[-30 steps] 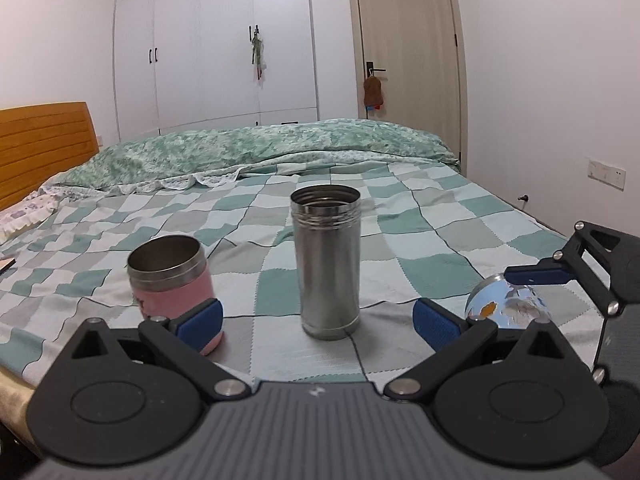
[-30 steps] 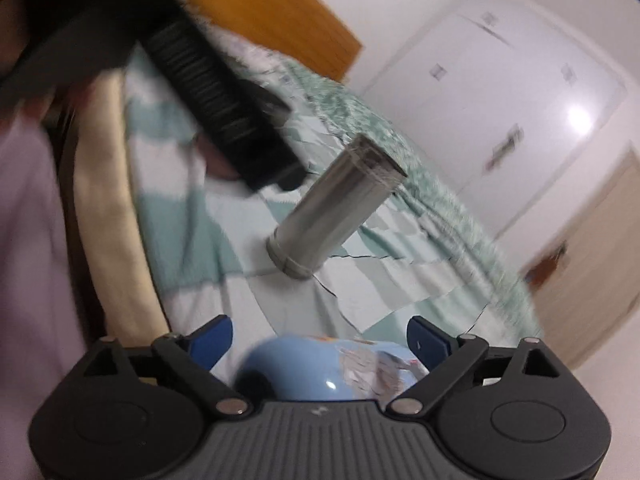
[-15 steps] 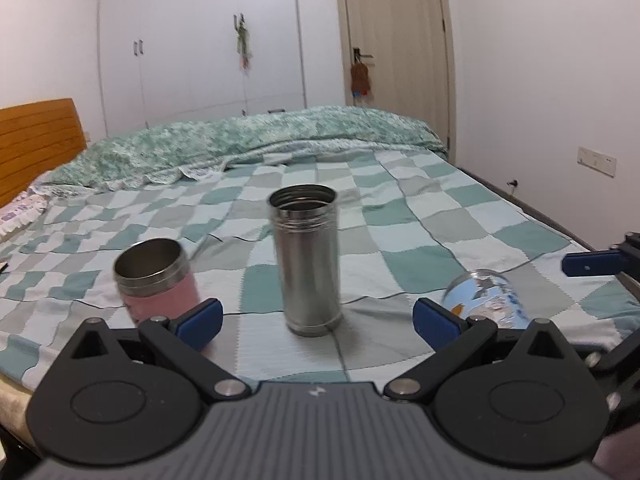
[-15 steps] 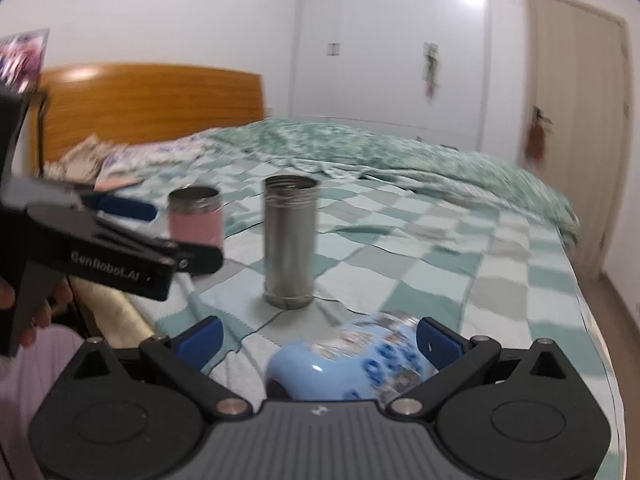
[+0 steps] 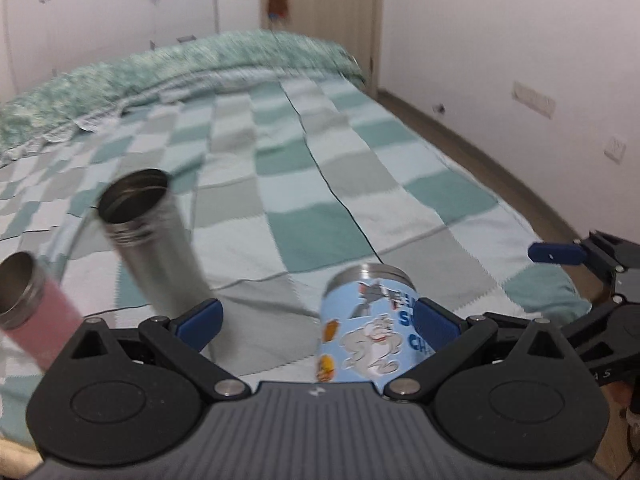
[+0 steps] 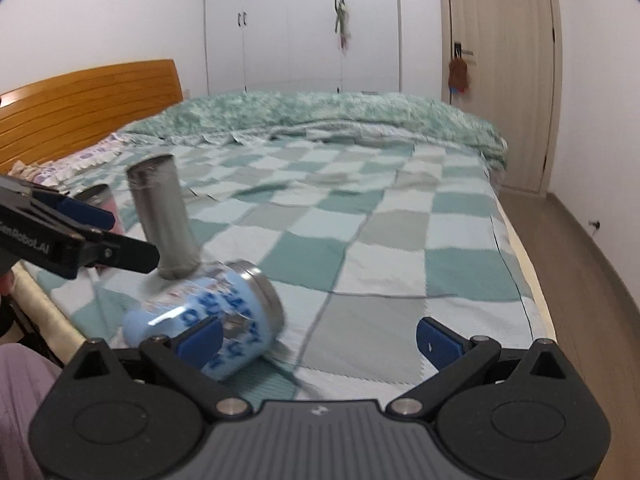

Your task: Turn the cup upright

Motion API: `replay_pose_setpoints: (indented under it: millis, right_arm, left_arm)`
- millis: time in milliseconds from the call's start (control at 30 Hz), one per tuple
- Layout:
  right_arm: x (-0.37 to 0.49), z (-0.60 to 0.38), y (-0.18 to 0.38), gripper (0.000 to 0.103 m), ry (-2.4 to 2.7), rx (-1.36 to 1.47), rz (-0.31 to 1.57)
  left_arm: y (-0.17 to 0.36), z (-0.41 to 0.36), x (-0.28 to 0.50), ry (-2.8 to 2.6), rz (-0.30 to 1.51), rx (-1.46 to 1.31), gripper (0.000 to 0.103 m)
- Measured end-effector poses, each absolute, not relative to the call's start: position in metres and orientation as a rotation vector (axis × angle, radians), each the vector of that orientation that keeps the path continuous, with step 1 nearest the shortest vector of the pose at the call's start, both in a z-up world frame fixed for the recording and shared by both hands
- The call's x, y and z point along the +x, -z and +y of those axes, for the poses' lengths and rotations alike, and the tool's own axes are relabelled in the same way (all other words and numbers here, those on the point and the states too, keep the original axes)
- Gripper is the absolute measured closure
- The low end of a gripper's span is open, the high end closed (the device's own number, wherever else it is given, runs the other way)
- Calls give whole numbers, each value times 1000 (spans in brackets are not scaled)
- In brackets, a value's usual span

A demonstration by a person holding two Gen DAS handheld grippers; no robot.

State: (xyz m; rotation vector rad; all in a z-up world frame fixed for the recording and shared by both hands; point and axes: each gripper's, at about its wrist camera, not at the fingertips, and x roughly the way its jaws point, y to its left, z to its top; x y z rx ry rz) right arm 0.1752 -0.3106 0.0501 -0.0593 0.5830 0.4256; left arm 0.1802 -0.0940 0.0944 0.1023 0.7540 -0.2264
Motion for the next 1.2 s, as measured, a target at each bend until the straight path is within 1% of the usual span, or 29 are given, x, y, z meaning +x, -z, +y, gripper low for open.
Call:
replay_pose_setpoints:
  millis: [233,400,433,567,600,1200]
  right_arm:
    - [195,-313,-37,0,-453,-78,649]
    - [206,-308,-27,0,-487,-126,677]
    - [208,-307,-25,0,-493,-134,681]
    - [216,-301,-17,0,-515,-162,704]
    - [217,-301,-16,0,-518,-166,706]
    - [229,-290,-5,0,-538,-210,725]
  left_arm:
    - [-78,-124,215,318,912,155,0]
    - [-65,-139,229,325,952,235,0]
    - [-62,-141,232,331,966,240,1]
    - [-53,-141,244,349,1027,231,15]
    - [-51,-141,247,359,1044,224,15]
    - [-29,-155,280,424,1204,291,16]
